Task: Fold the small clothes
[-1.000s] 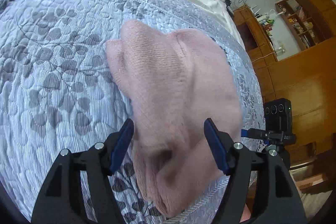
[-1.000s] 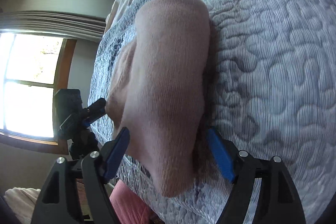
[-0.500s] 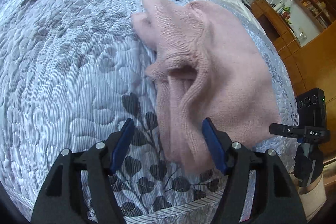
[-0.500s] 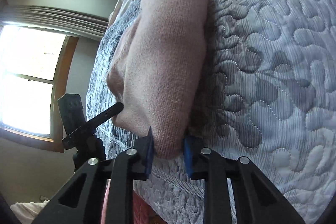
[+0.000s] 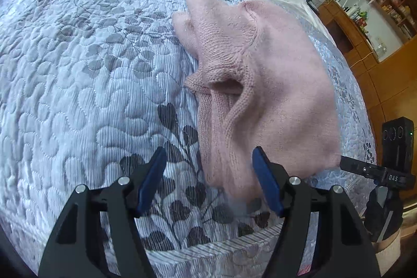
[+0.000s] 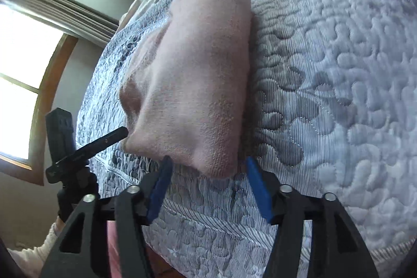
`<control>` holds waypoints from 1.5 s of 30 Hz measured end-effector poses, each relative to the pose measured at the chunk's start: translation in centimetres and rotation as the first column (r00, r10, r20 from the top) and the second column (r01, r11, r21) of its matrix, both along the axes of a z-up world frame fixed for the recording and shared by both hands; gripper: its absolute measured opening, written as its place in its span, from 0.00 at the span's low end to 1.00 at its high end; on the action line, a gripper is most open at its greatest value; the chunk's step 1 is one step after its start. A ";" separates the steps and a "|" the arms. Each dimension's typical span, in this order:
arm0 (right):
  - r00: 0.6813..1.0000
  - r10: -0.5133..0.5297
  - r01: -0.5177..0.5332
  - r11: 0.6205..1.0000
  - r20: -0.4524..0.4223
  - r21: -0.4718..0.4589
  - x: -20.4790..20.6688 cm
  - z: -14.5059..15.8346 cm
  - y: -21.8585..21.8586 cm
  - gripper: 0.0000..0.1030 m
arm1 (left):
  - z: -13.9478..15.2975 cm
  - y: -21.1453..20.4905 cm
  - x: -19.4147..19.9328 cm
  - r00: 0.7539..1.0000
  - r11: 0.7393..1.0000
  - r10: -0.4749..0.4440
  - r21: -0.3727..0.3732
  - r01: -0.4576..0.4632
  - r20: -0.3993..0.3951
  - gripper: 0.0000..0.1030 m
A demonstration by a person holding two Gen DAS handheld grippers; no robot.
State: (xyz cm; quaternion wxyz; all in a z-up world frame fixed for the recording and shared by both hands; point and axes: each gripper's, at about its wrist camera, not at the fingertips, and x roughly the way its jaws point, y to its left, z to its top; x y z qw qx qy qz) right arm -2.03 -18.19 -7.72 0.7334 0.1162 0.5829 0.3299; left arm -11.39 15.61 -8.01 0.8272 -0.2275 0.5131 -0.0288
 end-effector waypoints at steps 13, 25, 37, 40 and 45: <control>0.964 -0.026 0.105 0.952 0.265 -0.288 -8.1 7.6 2.2 0.89 | 7.4 -4.4 -6.7 0.999 0.987 0.029 0.158 -0.032 0.021 0.87; 0.944 -0.055 0.178 0.915 0.325 -0.363 -10.8 9.8 3.2 0.93 | 10.5 -5.3 -10.5 0.998 0.975 0.020 0.218 -0.032 0.057 0.87; 0.935 -0.076 0.207 0.909 0.345 -0.361 -12.5 11.6 2.6 0.95 | 12.0 -6.5 -12.1 0.997 0.972 0.005 0.234 -0.022 0.076 0.87; 0.933 -0.083 0.218 0.904 0.350 -0.367 -12.9 12.0 2.7 0.96 | 12.3 -6.9 -12.3 0.998 0.969 -0.002 0.246 -0.015 0.070 0.87; 0.923 -0.086 0.232 0.902 0.376 -0.363 -13.3 13.2 2.8 0.96 | 12.9 -7.3 -12.7 0.997 0.964 -0.008 0.264 -0.012 0.074 0.87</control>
